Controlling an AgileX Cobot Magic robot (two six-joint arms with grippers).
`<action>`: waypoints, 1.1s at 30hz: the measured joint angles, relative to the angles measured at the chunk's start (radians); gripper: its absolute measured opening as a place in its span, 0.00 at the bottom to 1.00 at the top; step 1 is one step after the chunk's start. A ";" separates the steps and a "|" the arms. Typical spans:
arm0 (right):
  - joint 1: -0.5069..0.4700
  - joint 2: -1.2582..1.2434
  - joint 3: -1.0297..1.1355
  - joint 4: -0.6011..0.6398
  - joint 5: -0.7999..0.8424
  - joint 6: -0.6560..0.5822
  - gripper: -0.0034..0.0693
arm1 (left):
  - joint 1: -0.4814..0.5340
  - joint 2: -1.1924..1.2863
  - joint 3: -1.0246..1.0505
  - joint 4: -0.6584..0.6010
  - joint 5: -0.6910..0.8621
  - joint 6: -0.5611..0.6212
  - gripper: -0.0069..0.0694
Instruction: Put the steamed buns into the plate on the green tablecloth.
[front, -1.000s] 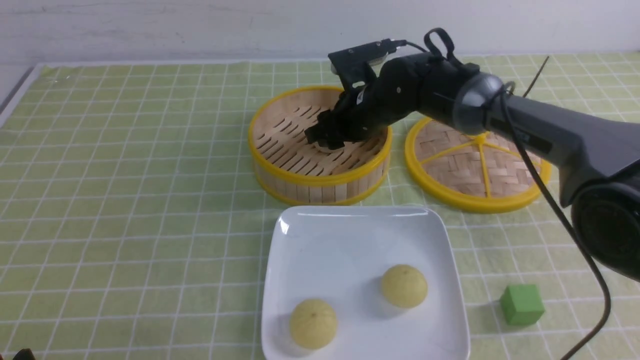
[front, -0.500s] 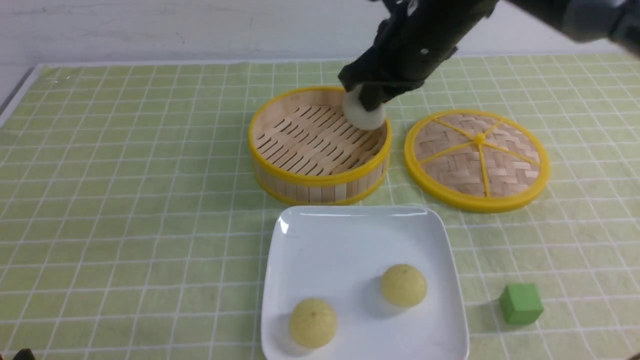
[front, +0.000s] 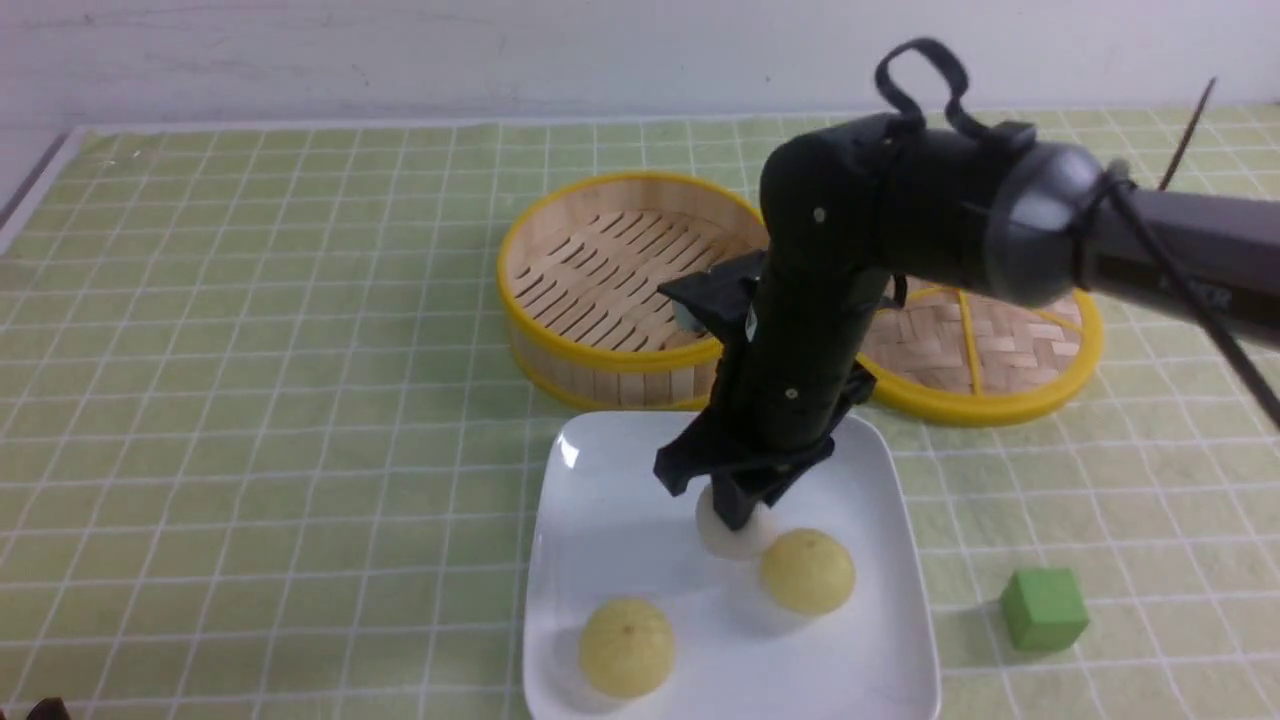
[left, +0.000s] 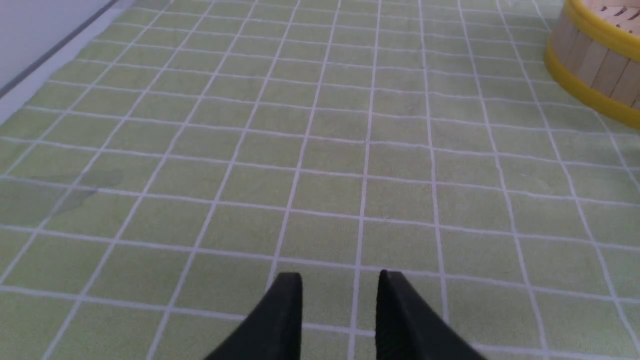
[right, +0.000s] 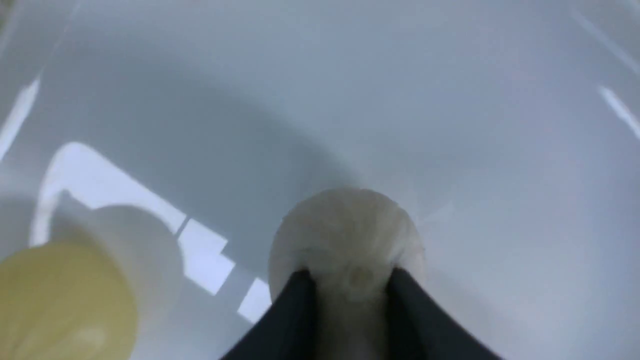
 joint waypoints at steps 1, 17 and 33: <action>-0.001 0.005 -0.001 -0.003 0.000 0.005 0.44 | 0.000 0.000 0.000 0.000 0.000 0.000 0.41; -0.025 -0.398 0.029 -0.137 0.162 0.017 0.07 | 0.000 0.000 0.000 0.000 0.000 0.000 0.41; -0.025 -1.494 1.144 -0.026 -0.713 0.064 0.03 | 0.000 0.000 0.000 0.000 0.000 0.000 0.41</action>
